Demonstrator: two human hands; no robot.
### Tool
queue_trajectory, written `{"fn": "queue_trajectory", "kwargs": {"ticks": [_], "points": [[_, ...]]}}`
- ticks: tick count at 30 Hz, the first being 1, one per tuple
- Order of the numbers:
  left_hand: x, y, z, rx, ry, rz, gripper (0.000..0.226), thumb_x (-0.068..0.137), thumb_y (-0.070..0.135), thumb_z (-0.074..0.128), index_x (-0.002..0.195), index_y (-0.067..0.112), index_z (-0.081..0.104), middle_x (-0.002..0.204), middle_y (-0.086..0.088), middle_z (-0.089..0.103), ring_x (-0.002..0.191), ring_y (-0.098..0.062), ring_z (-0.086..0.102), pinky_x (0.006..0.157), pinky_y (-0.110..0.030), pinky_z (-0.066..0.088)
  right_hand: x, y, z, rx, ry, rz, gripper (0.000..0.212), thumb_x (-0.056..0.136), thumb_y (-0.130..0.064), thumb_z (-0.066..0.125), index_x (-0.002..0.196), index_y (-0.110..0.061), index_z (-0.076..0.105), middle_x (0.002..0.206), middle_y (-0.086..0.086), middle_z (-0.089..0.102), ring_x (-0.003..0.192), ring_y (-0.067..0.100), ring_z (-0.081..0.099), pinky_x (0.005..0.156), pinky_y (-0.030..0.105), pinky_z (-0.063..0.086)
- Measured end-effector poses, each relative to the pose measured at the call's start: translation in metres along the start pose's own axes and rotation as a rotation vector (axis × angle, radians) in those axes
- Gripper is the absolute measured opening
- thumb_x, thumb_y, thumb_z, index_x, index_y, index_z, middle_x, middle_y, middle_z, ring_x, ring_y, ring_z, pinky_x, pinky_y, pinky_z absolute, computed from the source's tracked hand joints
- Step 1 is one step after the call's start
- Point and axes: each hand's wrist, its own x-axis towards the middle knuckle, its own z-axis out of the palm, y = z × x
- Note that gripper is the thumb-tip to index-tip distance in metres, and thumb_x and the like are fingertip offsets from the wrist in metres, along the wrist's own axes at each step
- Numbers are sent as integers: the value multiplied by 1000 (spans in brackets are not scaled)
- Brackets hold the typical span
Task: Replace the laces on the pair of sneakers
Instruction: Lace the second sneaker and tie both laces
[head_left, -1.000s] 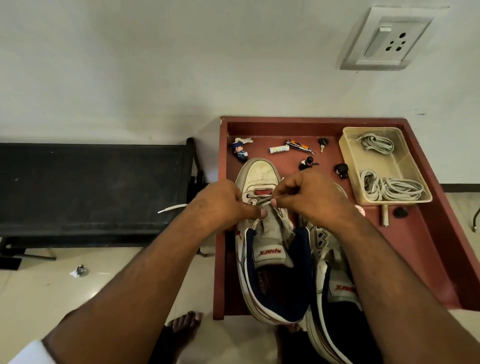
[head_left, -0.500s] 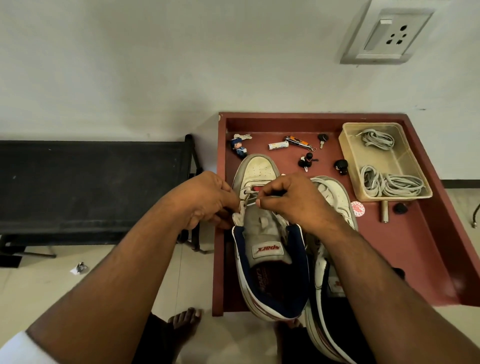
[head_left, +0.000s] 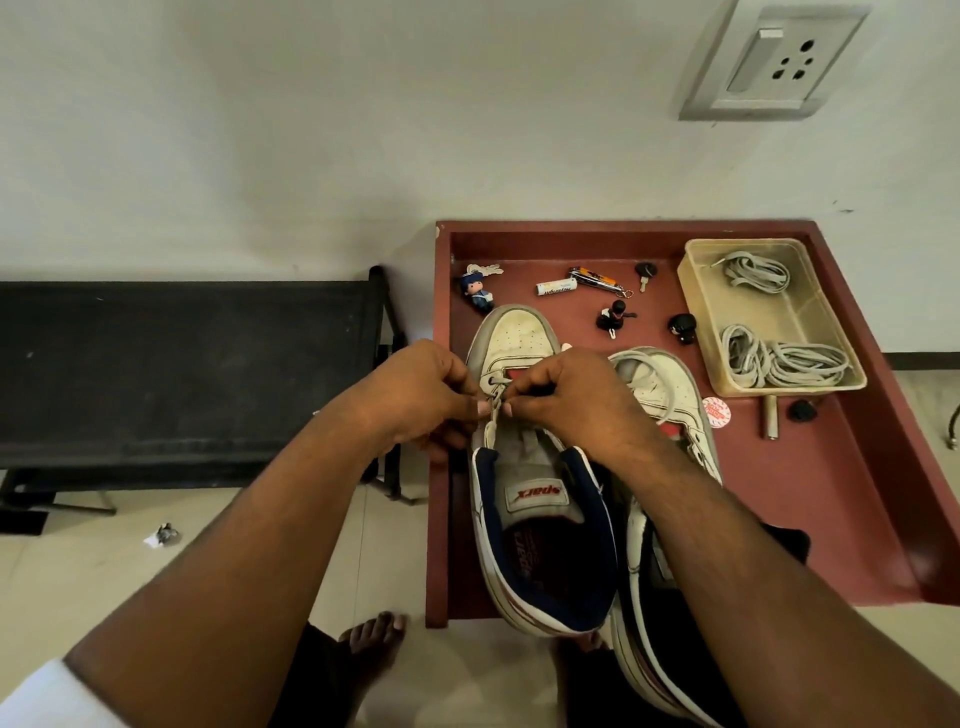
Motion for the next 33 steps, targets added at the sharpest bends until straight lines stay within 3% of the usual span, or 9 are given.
{"fn": "queue_trajectory", "kwargs": {"ticks": [3, 6, 8, 15, 21, 24, 26, 29, 33], "points": [[-6, -4, -10, 273, 117, -24, 6, 91, 17, 66, 91, 12, 69, 82, -4, 69, 68, -12, 65, 57, -25, 55, 1, -1, -7, -71, -68, -6, 12, 82, -23, 75, 93, -27, 78, 86, -14, 74, 82, 2, 66, 86, 37, 55], [-18, -18, -35, 767, 180, -158, 10, 88, 25, 70, 91, 17, 67, 81, -1, 64, 79, -15, 64, 79, -35, 56, 1, -2, -9, -166, -81, -12, 11, 84, -29, 73, 94, -32, 77, 89, -16, 73, 90, 5, 64, 95, 46, 48], [-21, -18, -37, 872, 177, -151, 14, 86, 30, 72, 93, 19, 67, 85, 1, 64, 86, -17, 64, 87, -41, 55, 1, -4, -7, -221, -65, -22, 12, 86, -31, 71, 96, -32, 76, 90, -15, 73, 93, 7, 62, 101, 50, 42], [-4, 18, 9, 571, 122, 161, 22, 87, 23, 72, 108, 16, 73, 106, -1, 71, 98, -15, 66, 90, -30, 54, 4, -3, -4, -270, -22, -13, 15, 85, -30, 71, 99, -31, 76, 90, -10, 74, 94, 10, 64, 102, 48, 39], [-26, -7, -16, 732, 215, -95, 7, 89, 24, 67, 85, 18, 66, 83, -1, 64, 80, -18, 64, 82, -37, 56, 0, -8, -15, -334, -69, -23, 15, 86, -35, 70, 100, -37, 74, 98, -17, 72, 104, 3, 57, 97, 34, 19], [-54, -28, -26, 833, 288, -284, 11, 86, 25, 68, 79, 19, 62, 76, -1, 60, 72, -19, 62, 78, -39, 57, -1, -11, -22, -398, -120, -58, 20, 89, -33, 67, 108, -35, 72, 104, -16, 71, 96, -4, 51, 73, 12, 17], [-63, -28, -13, 702, 346, -169, 6, 89, 25, 68, 94, 22, 68, 90, 2, 61, 79, -16, 62, 78, -34, 54, -2, -14, -24, -423, -124, -83, 21, 91, -32, 65, 111, -32, 72, 106, -15, 70, 89, -5, 49, 64, -6, 16], [-54, -19, 18, 336, 399, 138, 25, 94, 18, 62, 117, 27, 67, 107, 9, 59, 84, -6, 59, 78, -26, 53, -4, -12, -22, -409, -85, -88, 19, 90, -33, 66, 107, -34, 73, 104, -16, 71, 89, -4, 51, 68, 9, 19], [-25, -19, 48, 20, 381, 165, 21, 93, 12, 63, 111, 19, 72, 103, 3, 71, 80, -8, 66, 70, -28, 57, -5, -12, -20, -397, -61, -60, 17, 89, -31, 68, 104, -33, 74, 97, -15, 70, 86, -1, 50, 76, 15, 23]]}}
